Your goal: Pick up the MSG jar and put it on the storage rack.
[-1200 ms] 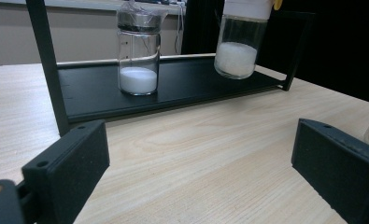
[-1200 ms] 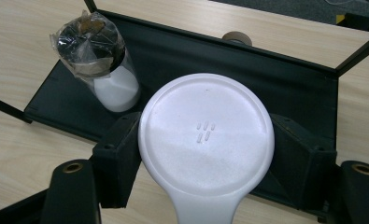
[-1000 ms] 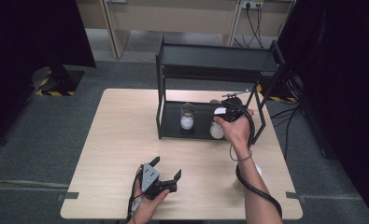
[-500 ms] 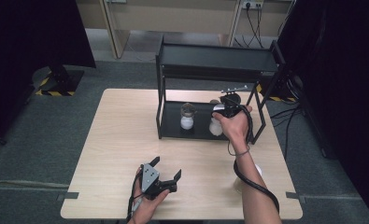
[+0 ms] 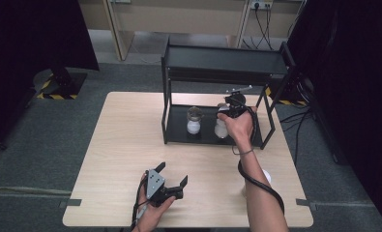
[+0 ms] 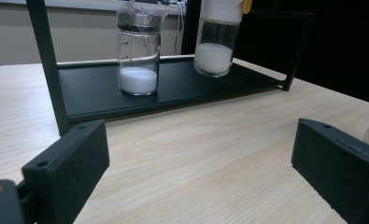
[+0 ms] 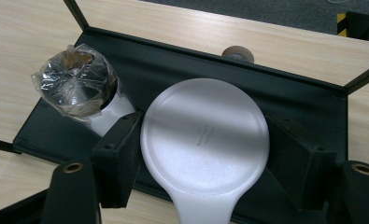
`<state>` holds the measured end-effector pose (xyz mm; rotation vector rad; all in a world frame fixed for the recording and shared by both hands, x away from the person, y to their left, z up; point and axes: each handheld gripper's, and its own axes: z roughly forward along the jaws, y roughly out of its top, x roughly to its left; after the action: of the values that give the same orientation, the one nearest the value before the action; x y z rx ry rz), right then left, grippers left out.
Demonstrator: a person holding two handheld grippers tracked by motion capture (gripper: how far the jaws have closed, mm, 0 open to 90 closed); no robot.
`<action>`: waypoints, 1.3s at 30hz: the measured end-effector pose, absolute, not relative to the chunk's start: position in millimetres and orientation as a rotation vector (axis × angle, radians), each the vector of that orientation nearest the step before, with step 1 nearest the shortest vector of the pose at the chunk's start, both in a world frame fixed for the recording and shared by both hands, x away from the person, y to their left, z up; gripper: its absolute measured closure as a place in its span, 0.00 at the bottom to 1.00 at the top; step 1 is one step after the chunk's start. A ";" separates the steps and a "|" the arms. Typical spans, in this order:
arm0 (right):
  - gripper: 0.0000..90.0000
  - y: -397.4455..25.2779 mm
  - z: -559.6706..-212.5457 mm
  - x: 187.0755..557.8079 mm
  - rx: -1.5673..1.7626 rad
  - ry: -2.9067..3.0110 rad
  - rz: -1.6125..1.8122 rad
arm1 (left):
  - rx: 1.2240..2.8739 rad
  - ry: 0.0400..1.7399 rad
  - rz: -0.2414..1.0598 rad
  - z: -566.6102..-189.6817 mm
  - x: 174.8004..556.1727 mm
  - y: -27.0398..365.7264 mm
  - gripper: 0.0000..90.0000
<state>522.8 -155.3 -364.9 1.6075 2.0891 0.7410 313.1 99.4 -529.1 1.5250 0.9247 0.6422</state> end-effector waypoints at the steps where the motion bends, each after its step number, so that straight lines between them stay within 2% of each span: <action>1: 0.35 -155.2 -365.8 525.0 1.610 2.085 0.742 | 1.525 0.925 0.642 -529.1 313.2 99.4 0.04; 8: 0.35 -149.9 -384.7 542.7 1.620 2.116 0.699 | 1.522 0.925 0.641 -529.2 313.0 99.7 0.04; 13: 0.35 -146.4 -383.5 549.5 1.612 2.124 0.693 | 1.525 0.925 0.641 -529.2 313.1 99.6 0.04; 39: 0.34 -153.0 -390.2 541.6 1.648 2.077 0.782 | 1.525 0.919 0.647 -529.2 312.4 98.9 0.04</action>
<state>541.6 -153.0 -390.2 1.6477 2.0766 0.7824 312.4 98.9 -529.2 1.5252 0.9193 0.6473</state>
